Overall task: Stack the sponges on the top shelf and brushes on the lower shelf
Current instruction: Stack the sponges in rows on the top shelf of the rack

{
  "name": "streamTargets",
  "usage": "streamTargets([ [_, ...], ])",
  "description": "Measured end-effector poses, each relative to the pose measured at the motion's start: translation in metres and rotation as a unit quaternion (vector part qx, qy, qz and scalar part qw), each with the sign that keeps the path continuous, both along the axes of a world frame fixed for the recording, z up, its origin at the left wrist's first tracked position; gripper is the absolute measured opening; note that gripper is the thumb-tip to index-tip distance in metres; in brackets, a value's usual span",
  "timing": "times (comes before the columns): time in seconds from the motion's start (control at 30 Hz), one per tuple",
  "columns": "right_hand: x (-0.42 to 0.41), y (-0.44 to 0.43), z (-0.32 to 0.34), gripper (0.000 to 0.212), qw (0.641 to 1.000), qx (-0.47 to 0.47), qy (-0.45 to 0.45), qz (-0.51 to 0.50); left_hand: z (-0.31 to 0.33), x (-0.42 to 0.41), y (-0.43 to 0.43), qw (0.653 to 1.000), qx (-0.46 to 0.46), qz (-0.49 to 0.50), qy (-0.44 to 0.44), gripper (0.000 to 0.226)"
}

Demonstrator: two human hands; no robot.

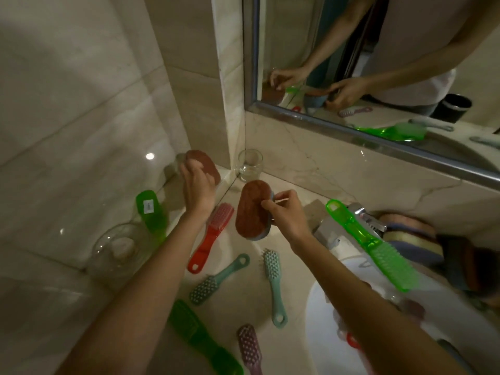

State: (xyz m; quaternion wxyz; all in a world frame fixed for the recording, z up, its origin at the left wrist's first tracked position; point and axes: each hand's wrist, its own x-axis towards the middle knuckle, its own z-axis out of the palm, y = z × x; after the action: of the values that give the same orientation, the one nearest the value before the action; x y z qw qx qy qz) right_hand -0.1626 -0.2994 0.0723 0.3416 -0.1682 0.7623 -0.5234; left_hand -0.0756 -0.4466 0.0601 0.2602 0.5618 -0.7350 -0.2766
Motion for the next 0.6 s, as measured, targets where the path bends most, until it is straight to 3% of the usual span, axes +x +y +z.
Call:
streamTargets([
  [0.13, -0.01, 0.029, 0.028, 0.025, 0.993, 0.0, 0.115, -0.036, 0.037, 0.004, 0.057, 0.991, 0.0, -0.004, 0.131, 0.062],
  [0.23, -0.024, 0.065, 0.063, 0.025, 0.98, -0.02, 0.185, -0.067, 0.069, -0.004, 0.104, 0.977, 0.065, -0.02, 0.2, 0.076],
  [0.3, -0.036, 0.095, 0.09, 0.019, 0.968, -0.029, 0.234, -0.087, 0.089, -0.012, 0.14, 0.966, 0.105, -0.048, 0.23, 0.059],
  [0.4, -0.057, 0.147, 0.13, 0.022, 0.941, -0.038, 0.309, -0.13, 0.117, -0.035, 0.193, 0.947, 0.138, -0.096, 0.273, 0.015],
  [0.6, -0.101, 0.272, 0.203, 0.02, 0.901, -0.056, 0.378, -0.206, 0.181, -0.106, 0.303, 0.896, 0.191, -0.203, 0.346, 0.022],
])
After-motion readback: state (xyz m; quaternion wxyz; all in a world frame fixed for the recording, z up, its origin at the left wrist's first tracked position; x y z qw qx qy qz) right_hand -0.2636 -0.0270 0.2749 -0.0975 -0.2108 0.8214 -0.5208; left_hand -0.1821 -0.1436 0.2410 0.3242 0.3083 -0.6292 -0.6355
